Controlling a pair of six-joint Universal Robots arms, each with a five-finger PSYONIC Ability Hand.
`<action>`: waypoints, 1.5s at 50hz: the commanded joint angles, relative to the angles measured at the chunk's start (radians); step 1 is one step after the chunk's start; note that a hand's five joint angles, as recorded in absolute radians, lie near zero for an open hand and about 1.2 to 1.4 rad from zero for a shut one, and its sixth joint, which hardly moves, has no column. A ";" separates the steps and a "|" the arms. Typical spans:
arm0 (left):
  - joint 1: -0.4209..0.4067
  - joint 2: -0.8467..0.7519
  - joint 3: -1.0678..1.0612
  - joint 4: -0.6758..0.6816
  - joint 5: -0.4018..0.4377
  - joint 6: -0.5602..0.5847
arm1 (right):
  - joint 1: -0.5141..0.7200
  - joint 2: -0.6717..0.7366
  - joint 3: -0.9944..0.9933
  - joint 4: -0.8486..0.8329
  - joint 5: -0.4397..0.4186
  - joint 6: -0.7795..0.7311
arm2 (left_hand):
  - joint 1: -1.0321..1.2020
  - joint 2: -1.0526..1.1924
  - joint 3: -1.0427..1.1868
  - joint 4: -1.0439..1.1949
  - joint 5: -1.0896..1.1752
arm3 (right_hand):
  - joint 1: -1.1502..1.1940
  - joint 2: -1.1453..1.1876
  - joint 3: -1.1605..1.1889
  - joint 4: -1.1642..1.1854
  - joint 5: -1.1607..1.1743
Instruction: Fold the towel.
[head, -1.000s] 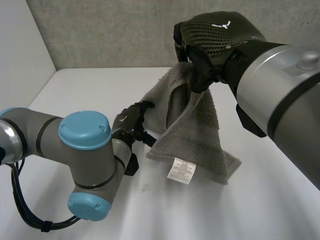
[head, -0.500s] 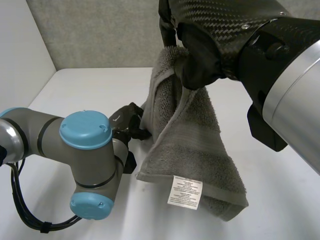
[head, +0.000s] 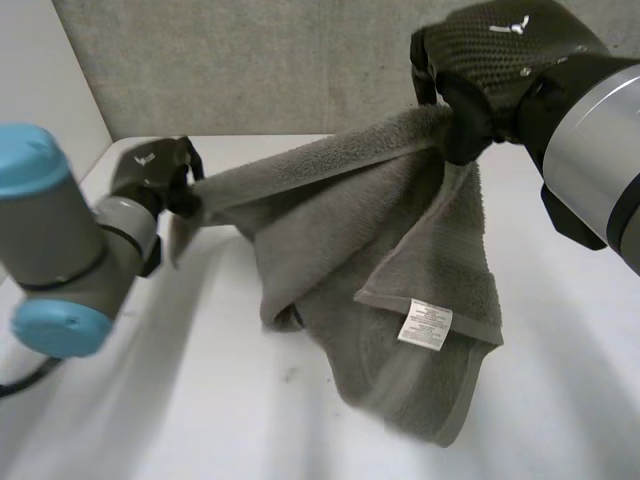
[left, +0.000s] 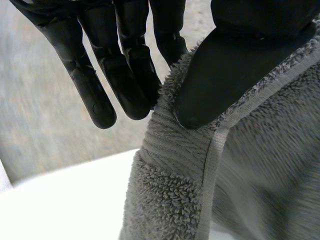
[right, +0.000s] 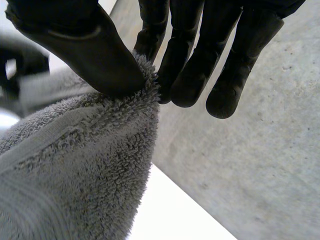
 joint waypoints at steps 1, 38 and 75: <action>0.028 0.190 0.007 -0.190 0.071 0.219 | -0.018 0.007 0.080 0.001 0.000 -0.239 | 0.211 0.180 0.180 0.180 0.196 | 0.056 0.068 0.066 0.053 0.042; -0.061 -0.183 0.654 -0.114 0.021 0.500 | -0.154 0.511 -0.403 -0.504 0.001 -0.575 | 0.211 0.180 0.180 0.180 0.196 | 0.056 0.068 0.066 0.053 0.042; -0.002 -0.112 -0.209 0.270 0.041 0.665 | -0.188 0.627 0.227 -0.510 -0.244 -0.518 | 0.211 0.180 0.180 0.180 0.196 | 0.056 0.068 0.066 0.053 0.042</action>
